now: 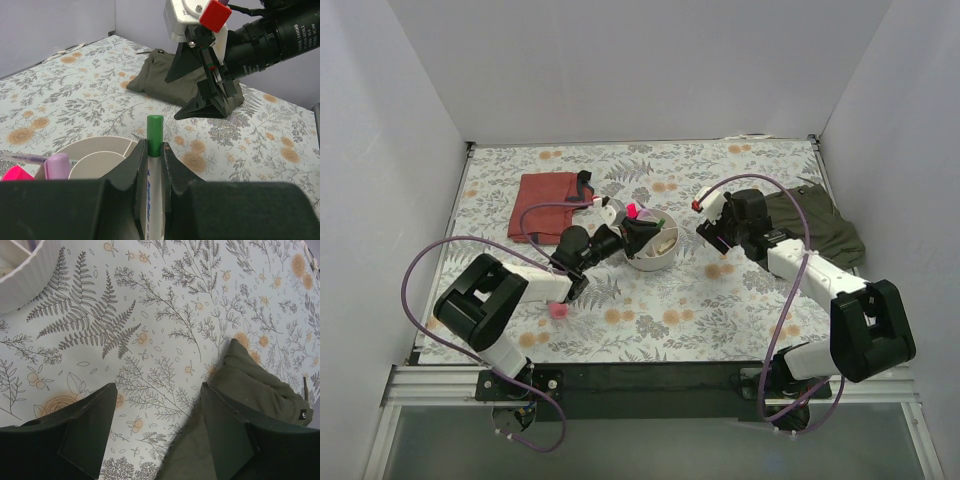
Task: Sort the stationery into containers
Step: Place the pen in the storage box.
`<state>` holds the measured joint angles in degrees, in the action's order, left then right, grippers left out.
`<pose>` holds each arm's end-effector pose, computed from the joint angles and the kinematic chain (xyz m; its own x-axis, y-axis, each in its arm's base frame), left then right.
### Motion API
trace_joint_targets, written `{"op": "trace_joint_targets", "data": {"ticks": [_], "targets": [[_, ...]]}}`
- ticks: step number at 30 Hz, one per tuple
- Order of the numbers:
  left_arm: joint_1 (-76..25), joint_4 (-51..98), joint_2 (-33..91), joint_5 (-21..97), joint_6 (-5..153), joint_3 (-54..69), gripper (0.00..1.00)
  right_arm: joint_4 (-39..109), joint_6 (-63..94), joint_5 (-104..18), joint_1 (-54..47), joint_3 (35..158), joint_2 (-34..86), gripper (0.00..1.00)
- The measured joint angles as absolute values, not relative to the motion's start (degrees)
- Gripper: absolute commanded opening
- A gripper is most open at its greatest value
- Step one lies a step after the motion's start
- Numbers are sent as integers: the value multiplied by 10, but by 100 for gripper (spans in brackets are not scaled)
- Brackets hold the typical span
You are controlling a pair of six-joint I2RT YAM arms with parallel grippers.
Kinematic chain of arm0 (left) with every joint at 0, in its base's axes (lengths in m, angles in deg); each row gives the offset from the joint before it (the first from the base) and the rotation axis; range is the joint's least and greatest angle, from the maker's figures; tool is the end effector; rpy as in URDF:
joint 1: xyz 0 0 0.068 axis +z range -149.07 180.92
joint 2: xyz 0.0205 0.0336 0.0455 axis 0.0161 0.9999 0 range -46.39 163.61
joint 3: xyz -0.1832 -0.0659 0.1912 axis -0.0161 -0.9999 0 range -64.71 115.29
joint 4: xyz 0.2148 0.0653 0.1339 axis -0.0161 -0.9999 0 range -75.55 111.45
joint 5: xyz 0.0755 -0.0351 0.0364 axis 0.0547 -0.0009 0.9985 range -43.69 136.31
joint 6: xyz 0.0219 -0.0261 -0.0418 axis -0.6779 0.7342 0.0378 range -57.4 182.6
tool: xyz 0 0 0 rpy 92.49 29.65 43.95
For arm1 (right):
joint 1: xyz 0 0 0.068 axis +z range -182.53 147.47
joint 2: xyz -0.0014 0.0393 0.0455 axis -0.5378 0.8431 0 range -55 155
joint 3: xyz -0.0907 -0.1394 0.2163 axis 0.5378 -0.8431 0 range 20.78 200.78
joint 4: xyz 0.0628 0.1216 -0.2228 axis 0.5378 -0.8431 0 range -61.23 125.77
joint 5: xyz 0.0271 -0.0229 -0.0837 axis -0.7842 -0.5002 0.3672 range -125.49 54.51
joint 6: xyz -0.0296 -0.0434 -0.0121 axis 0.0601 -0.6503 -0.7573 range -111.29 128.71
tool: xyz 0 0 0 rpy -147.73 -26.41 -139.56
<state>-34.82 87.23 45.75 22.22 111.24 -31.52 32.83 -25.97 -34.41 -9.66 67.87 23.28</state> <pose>0.2457 -0.1948 0.2110 -0.5835 -0.4243 -0.6925 0.6421 0.2810 -0.7133 0.2746 0.1151 0.2350 -0.2122 -0.7069 -0.6747 -0.6019 0.6385 -0.4797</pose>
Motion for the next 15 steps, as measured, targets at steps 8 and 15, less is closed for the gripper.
{"op": "trace_joint_targets", "data": {"ticks": [8, 15], "targets": [[-348, 881, 462, 223, 1110, -313, 0, 327, -259, -344, -97, 682, 261, 76], [-348, 899, 464, 222, 1109, -296, 0, 327, -259, -351, -97, 684, 270, 76]]}}
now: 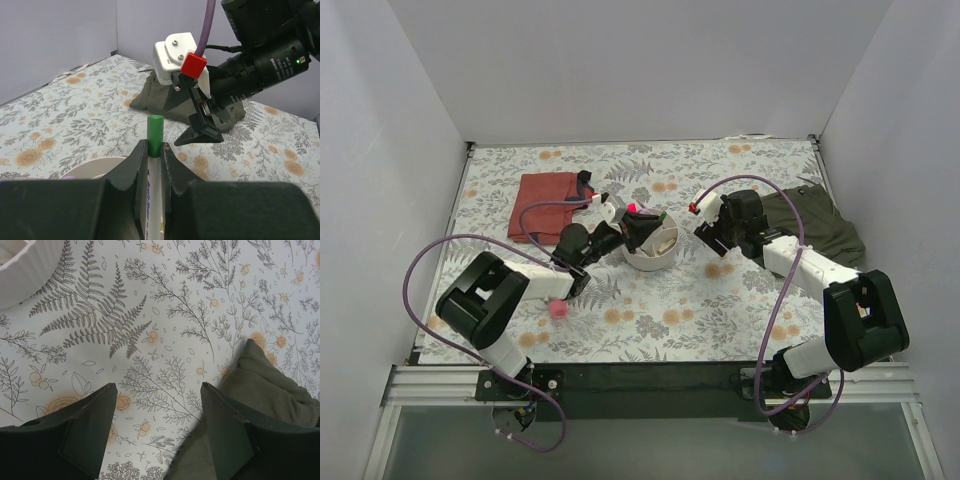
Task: Sort the stationery into containers
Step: Place the pen in the storage box.
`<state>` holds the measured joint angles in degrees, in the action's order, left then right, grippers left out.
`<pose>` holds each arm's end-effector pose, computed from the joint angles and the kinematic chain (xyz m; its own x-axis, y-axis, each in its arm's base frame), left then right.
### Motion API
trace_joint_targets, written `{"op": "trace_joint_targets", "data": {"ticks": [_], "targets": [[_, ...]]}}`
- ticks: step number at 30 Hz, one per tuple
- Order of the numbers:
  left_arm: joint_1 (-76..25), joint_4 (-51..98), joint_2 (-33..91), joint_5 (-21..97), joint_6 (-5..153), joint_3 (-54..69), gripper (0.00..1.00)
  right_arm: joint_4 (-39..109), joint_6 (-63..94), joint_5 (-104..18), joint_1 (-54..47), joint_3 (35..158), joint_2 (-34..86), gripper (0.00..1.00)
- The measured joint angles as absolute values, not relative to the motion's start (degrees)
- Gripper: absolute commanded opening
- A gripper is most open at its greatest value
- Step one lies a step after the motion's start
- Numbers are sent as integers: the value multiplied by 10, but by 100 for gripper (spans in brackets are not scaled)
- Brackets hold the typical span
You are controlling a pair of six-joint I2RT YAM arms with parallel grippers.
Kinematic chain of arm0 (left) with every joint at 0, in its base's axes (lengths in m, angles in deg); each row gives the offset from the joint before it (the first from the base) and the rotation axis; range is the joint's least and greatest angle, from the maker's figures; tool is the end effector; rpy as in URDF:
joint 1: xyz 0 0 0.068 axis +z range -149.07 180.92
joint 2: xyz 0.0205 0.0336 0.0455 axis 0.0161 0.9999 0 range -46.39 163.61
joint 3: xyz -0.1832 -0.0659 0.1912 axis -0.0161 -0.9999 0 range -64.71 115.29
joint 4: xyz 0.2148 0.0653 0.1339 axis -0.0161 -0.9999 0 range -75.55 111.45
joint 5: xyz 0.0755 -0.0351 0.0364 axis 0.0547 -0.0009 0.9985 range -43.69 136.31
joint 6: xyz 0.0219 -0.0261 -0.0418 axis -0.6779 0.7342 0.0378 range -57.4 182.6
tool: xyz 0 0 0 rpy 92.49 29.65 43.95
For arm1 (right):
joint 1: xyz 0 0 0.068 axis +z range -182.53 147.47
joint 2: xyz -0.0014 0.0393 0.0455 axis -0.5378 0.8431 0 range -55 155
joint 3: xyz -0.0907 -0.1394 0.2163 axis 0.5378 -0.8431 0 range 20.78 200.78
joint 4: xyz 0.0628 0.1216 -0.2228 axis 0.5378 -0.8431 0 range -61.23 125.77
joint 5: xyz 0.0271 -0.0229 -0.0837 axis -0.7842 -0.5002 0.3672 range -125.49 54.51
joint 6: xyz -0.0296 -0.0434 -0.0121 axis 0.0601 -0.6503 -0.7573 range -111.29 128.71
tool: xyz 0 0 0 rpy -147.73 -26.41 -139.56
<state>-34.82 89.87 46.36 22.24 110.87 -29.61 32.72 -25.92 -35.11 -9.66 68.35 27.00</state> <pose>0.2503 -0.1981 0.2222 -0.5399 -0.4509 -0.7107 0.6846 0.2560 -0.6825 0.2823 0.1188 0.2193 -0.2432 -0.7193 -0.6507 -0.6344 0.6254 -0.4543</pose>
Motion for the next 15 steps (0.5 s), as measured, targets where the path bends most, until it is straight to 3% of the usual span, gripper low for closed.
{"op": "trace_joint_targets", "data": {"ticks": [2, 7, 8, 10, 15], "targets": [[-348, 906, 472, 222, 1108, -296, 0, 327, -259, -353, -97, 684, 270, 76], [-348, 910, 501, 223, 1105, -296, 43, 327, -259, -353, -97, 684, 270, 76], [-348, 911, 506, 224, 1105, -297, 47, 327, -259, -353, -97, 684, 270, 76], [-348, 910, 509, 227, 1102, -298, 53, 327, -259, -354, -97, 684, 272, 76], [-348, 880, 482, 241, 1101, -296, 56, 327, -259, -355, -97, 691, 279, 76]]}}
